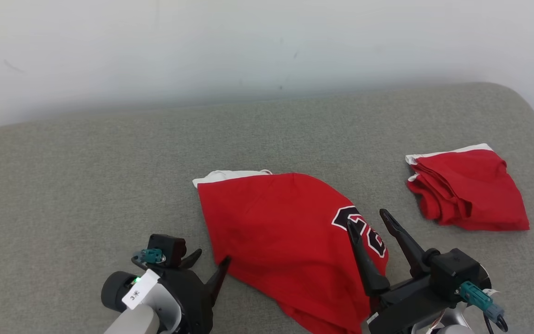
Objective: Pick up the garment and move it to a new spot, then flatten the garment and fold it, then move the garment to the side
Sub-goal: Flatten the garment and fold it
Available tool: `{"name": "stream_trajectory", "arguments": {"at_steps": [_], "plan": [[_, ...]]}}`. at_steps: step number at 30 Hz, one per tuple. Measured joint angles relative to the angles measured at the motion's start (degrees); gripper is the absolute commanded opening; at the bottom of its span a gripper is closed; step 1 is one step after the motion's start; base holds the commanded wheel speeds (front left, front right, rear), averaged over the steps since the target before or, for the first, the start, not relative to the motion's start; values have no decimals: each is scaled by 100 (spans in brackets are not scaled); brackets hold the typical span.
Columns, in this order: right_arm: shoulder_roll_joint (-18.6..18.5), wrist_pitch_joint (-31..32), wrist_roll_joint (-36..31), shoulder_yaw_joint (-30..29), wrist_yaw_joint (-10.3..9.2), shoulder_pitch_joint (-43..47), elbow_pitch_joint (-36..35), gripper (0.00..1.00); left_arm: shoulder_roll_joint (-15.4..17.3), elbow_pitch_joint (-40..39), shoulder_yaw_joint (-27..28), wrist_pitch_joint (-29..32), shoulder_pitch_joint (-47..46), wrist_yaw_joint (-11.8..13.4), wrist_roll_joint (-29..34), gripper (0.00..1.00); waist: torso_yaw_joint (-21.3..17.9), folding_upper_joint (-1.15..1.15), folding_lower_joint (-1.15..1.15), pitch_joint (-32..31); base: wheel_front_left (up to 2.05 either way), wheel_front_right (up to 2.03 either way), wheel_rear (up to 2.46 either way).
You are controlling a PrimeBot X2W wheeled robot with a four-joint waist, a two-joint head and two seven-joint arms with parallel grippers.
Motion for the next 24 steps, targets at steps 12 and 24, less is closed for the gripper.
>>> {"name": "stream_trajectory", "arguments": {"at_steps": [12,24], "plan": [[-32,0,0,-89,-9,-1,-24,100,-88,66,-97,124,-24,-94,-37,65,-180,0,0,125,0,0,0],[-32,-1,0,-88,-10,-1,-24,100,-87,67,-81,86,-151,-143,-138,7,-103,0,0,128,0,0,0]]}}
